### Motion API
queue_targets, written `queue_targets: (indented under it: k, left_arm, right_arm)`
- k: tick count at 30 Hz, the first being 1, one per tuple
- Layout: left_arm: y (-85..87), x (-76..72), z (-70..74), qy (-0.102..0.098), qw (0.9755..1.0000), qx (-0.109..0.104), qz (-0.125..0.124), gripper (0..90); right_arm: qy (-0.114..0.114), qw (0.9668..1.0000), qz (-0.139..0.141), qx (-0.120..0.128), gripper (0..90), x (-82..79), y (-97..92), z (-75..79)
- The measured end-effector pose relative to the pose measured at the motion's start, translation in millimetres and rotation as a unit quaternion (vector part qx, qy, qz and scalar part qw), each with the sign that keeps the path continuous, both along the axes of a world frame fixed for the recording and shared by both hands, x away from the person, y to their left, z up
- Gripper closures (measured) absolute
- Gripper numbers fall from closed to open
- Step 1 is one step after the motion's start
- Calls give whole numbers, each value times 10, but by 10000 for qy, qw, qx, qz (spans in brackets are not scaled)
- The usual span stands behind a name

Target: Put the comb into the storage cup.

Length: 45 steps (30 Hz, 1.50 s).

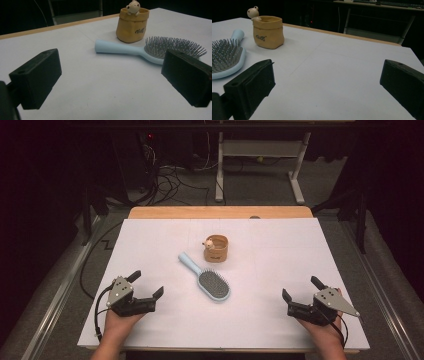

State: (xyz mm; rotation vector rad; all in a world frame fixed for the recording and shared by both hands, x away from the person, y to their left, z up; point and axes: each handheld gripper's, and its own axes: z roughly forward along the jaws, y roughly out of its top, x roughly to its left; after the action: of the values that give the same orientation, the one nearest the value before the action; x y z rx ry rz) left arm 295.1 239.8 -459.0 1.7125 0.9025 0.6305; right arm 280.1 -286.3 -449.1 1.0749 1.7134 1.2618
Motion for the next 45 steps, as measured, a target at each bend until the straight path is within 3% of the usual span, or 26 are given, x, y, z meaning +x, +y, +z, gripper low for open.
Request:
queue_targets:
  k: [9, 15, 22, 28, 31, 36, 40, 45]
  left_arm:
    - [-29, 8, -22, -59, 9999, -26, -95, 44]
    - [-12, 26, -23, 121, 9999, -58, -102, 73]
    - [2, 15, -3, 129, 9998, -130, -88, 148]
    - [12, 4, 16, 150, 9995, -230, -159, 262]
    - [-1, 13, 16, 262, 9992, -289, -119, 387]
    - [-4, 12, 19, 306, 9985, -353, -301, 540]
    - [-51, 11, 5, 386, 9972, -270, -575, 604]
    - [-160, -14, 15, 371, 9963, -50, -775, 801]
  right_arm:
    - [63, 10000, -22, 45, 13, -4, -21, -21]
    - [52, 10000, -2, 22, 18, -8, -19, -16]
    - [52, 10000, -8, 2, 18, -7, -4, -15]
    - [54, 10000, -18, 1, 19, -7, -15, -15]
    - [59, 10000, -26, 8, 22, -10, -14, -14]
    - [50, 10000, -26, -15, 23, -9, -8, -12]
    - [45, 10000, -22, -29, 24, -7, -4, -11]
    - [19, 10000, -26, -29, 26, -11, -8, -4]
